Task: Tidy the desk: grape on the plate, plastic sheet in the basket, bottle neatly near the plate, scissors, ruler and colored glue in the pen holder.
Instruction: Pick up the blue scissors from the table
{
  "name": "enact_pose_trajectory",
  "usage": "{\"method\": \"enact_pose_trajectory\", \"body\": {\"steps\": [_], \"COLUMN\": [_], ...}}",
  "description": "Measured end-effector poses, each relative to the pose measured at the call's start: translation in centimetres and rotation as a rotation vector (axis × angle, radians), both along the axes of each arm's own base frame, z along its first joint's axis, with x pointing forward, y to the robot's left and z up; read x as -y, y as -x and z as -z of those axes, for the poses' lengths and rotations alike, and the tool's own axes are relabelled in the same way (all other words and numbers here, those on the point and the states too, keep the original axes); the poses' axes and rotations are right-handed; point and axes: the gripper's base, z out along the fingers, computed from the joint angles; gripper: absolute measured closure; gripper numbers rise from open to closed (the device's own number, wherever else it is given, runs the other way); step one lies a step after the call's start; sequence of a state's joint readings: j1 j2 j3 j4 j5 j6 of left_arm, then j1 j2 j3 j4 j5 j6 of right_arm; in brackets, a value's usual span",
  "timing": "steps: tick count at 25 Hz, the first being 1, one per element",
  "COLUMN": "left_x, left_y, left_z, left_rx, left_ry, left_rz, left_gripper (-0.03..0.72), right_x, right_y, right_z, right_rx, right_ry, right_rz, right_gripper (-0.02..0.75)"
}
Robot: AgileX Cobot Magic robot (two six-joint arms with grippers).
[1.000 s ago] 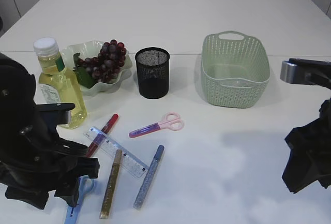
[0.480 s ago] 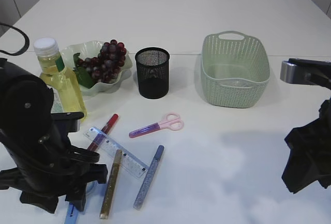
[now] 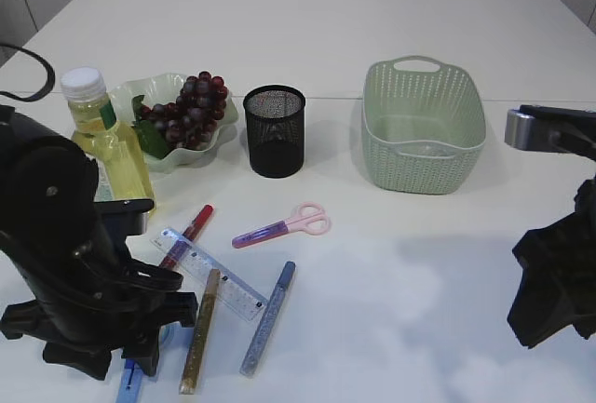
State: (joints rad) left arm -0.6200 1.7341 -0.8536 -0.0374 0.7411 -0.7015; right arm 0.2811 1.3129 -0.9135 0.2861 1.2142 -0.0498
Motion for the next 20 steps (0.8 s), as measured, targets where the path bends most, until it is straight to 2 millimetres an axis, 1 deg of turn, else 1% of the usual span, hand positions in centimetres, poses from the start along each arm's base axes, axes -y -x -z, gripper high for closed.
{"method": "enact_pose_trajectory", "body": {"steps": [6, 16, 20], "left_x": [0.0, 0.0, 0.0], "left_y": [0.0, -0.1, -0.2], "left_z": [1.2, 1.4, 1.8], "left_rx": [-0.034, -0.034, -0.042], "left_ry": [-0.024, -0.030, -0.037], "left_rz": [0.000, 0.003, 0.002], "left_gripper": [0.337, 0.337, 0.342], "right_x": [-0.3, -0.4, -0.4], "right_y": [0.1, 0.2, 0.2], "right_z": [0.0, 0.0, 0.0], "right_rx": [0.000, 0.000, 0.000], "right_ry": [0.000, 0.000, 0.000], "right_rz": [-0.014, -0.022, -0.022], "right_gripper": [0.278, 0.278, 0.278]}}
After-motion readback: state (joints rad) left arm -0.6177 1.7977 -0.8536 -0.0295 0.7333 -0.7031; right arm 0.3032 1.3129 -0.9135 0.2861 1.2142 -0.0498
